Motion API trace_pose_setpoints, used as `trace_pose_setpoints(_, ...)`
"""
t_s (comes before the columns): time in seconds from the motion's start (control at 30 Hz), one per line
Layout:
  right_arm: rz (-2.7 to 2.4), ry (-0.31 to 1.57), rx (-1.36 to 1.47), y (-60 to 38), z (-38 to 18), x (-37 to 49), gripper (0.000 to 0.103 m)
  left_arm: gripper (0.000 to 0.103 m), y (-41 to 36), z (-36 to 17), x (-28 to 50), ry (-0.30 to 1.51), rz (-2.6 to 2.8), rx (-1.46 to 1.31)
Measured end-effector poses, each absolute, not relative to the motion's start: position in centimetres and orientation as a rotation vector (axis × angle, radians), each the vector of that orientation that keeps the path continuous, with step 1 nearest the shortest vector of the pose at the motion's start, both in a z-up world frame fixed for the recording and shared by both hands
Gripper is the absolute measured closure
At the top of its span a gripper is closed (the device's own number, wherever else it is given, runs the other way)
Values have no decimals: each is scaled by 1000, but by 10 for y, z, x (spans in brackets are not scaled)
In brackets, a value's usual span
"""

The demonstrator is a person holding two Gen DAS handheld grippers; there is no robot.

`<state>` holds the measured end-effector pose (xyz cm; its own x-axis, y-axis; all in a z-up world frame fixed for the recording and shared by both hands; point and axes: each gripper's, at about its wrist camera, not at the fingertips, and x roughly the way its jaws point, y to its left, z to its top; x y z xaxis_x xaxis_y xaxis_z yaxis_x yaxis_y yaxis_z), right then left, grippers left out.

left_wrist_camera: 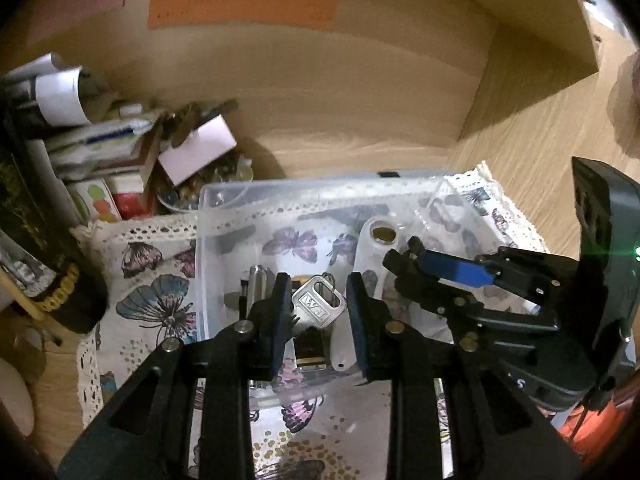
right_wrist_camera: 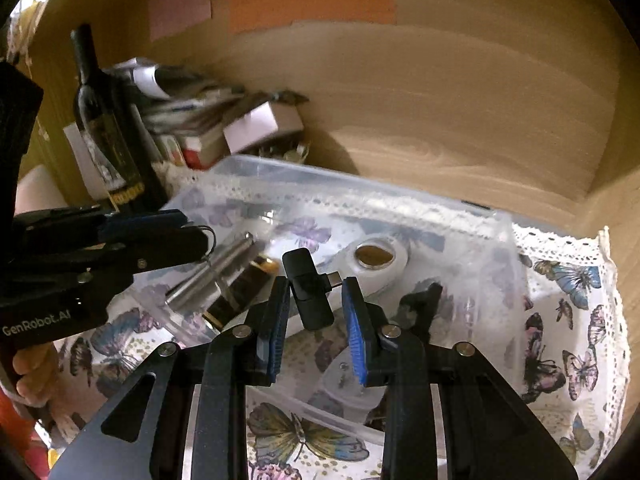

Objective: Organize rigid objects

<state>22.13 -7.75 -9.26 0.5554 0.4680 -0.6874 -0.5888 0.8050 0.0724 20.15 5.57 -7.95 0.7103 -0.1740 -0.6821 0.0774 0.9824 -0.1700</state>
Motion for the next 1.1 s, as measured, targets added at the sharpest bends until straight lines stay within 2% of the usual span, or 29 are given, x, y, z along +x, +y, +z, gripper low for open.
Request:
trace_pose_setpoints(0.2,622,771,-166,-81,-90,223,71,75,57,-78,199,767,-119,-130)
trace_pose_setpoints(0.3,621,751,-155,-85,-81,219,71,75,55,-66,189,738,-123,-121)
trace_pose_setpoints(0.43,618,697,-128,-96,-61,206,70,70,49,-47,171,681,-115,-98)
trace_pose_setpoints(0.57,604,630,-106,-109,-38,187,65,58,43,-28,150,609,-98,-74)
trace_pose_setpoints(0.7,588,549,-77,-128,-15,160,58,51,34,-9,124,536,-87,-57)
trace_pose_setpoints(0.77,581,515,-63,-136,-6,147,54,38,30,-1,111,495,-70,-51)
trace_pose_setpoints(0.97,541,404,-28,-155,13,116,23,13,22,20,73,378,-11,-51)
trace_pose_setpoints(1.1,530,351,-11,-165,20,99,13,4,20,27,54,338,7,-53)
